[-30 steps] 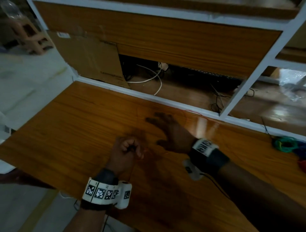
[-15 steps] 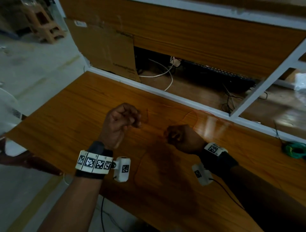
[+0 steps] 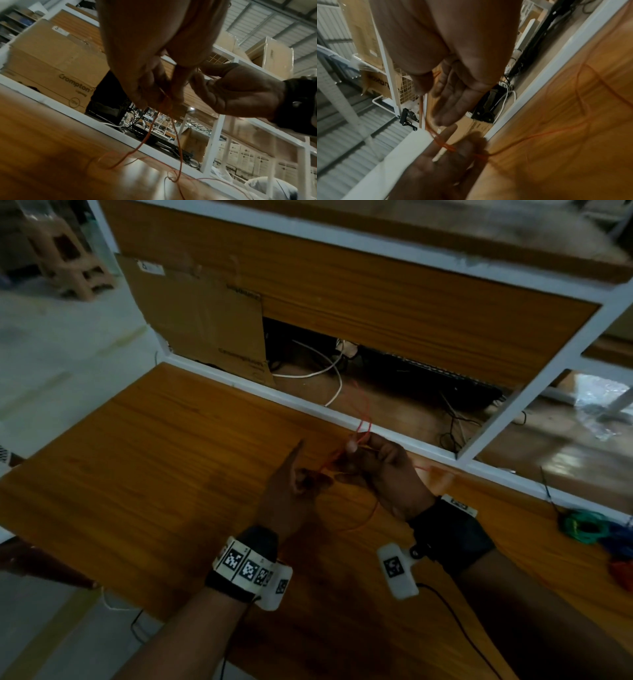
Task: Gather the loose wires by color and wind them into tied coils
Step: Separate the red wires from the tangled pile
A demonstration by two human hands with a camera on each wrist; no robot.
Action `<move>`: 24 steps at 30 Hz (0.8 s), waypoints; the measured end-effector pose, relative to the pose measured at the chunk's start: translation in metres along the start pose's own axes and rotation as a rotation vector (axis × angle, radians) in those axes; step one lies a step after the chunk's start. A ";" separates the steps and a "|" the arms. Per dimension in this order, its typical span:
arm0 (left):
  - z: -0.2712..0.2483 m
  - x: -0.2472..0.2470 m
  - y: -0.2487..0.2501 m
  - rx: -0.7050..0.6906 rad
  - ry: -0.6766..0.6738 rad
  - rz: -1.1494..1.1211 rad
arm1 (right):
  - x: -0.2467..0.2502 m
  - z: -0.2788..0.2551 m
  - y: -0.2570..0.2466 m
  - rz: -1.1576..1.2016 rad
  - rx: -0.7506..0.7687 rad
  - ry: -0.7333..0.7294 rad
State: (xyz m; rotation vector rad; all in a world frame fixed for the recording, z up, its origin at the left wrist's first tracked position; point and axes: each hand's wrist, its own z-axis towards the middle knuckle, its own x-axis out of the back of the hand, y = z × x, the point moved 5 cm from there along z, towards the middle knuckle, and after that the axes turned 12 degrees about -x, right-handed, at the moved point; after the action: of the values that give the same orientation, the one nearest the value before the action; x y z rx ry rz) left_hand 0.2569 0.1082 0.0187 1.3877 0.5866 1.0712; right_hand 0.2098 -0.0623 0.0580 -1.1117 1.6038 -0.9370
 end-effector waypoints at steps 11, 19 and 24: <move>0.021 0.023 0.010 0.068 0.212 -0.345 | 0.004 0.011 0.028 -0.833 0.118 0.066; 0.023 0.054 -0.012 0.219 0.151 -0.293 | 0.053 -0.006 -0.023 -0.558 0.043 0.342; 0.002 0.122 -0.069 0.361 0.184 0.144 | 0.155 -0.042 -0.032 -0.648 -0.076 0.637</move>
State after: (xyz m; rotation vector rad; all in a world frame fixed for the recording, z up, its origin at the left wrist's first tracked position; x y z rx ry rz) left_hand 0.3301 0.2226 -0.0163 1.6735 0.8569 1.2612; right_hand 0.1536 -0.2161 0.0578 -1.5267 1.8021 -1.8073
